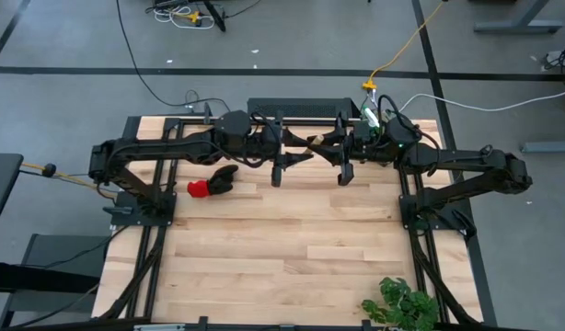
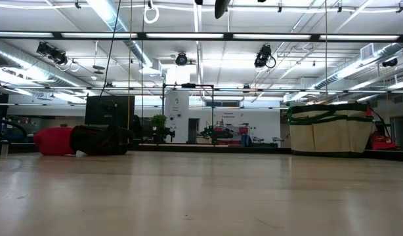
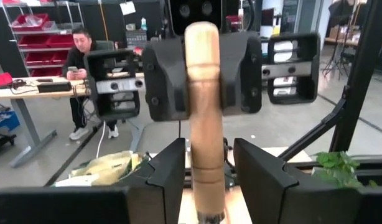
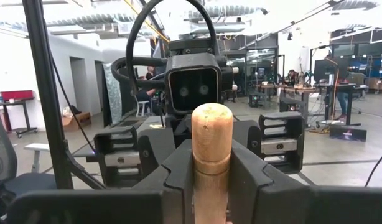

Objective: Pick & Place Garden tools in Gardening bag
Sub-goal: Put the trowel into the gardening bag

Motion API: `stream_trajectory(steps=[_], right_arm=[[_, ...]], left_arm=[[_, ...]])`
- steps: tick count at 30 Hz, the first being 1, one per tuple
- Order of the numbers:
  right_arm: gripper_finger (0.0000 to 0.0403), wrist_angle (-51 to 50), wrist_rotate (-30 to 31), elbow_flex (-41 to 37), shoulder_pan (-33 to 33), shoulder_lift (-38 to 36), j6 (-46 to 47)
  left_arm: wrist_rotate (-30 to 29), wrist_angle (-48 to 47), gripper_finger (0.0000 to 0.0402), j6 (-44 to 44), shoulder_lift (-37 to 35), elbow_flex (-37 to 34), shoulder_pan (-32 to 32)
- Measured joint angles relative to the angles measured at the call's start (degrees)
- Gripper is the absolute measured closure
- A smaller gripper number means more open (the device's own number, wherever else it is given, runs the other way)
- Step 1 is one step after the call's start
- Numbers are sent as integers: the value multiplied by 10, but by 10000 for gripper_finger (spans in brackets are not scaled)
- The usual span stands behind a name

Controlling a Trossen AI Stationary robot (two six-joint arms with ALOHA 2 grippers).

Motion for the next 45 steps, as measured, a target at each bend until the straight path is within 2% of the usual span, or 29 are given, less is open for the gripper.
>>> stream_trajectory(steps=[17, 29, 45], right_arm=[[330, -1, 0, -1, 0, -14, -6], [330, -11, 0, -1, 0, -16, 2], [330, -50, 2, 0, 0, -31, -3]], left_arm=[[-7, -84, 266, -10, -74, 0, 3], [-16, -107, 302, -47, -109, 0, 6], [-15, -126, 375, -35, -141, 1, 6]])
